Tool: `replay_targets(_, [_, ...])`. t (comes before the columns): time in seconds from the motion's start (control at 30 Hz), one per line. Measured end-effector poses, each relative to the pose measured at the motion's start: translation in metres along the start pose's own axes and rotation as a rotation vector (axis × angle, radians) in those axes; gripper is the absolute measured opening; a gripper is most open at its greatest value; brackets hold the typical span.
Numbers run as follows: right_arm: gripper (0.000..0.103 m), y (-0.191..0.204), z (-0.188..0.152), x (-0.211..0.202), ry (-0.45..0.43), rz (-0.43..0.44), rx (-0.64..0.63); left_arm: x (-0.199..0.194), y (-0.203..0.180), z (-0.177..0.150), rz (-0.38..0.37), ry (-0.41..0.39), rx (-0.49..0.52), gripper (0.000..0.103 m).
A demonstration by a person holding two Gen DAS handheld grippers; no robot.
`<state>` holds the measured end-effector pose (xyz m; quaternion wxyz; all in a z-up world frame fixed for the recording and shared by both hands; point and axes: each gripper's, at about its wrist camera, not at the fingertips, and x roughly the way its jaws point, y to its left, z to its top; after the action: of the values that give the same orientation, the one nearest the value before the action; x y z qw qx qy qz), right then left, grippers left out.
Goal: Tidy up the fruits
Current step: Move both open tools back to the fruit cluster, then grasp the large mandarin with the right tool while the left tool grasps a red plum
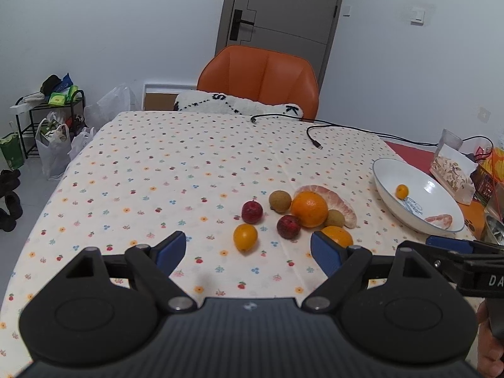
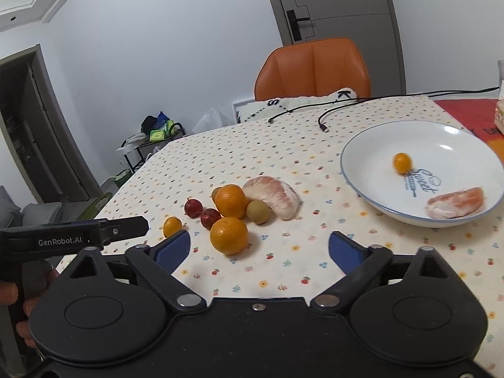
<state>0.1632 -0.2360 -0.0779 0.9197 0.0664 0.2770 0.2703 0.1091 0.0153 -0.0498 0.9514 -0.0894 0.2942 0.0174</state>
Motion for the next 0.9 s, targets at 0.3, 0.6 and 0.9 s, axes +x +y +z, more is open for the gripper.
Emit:
replay_targets(0.3, [0.078,0.008,0.001,0.026,0.042,0.05,-0.002,0.012,0.005,-0.001,-0.008,0.011,-0.009,0.079])
replay_targets(0.6, [0.072,0.016,0.004,0.054,0.08,0.082,-0.012,0.021,0.01,0.001,-0.016,0.021,-0.022,0.063])
replay_targets(0.9, [0.047,0.015,0.002,0.073,0.107,0.078,-0.02,0.032,0.011,0.002,-0.012,0.035,-0.032,0.057])
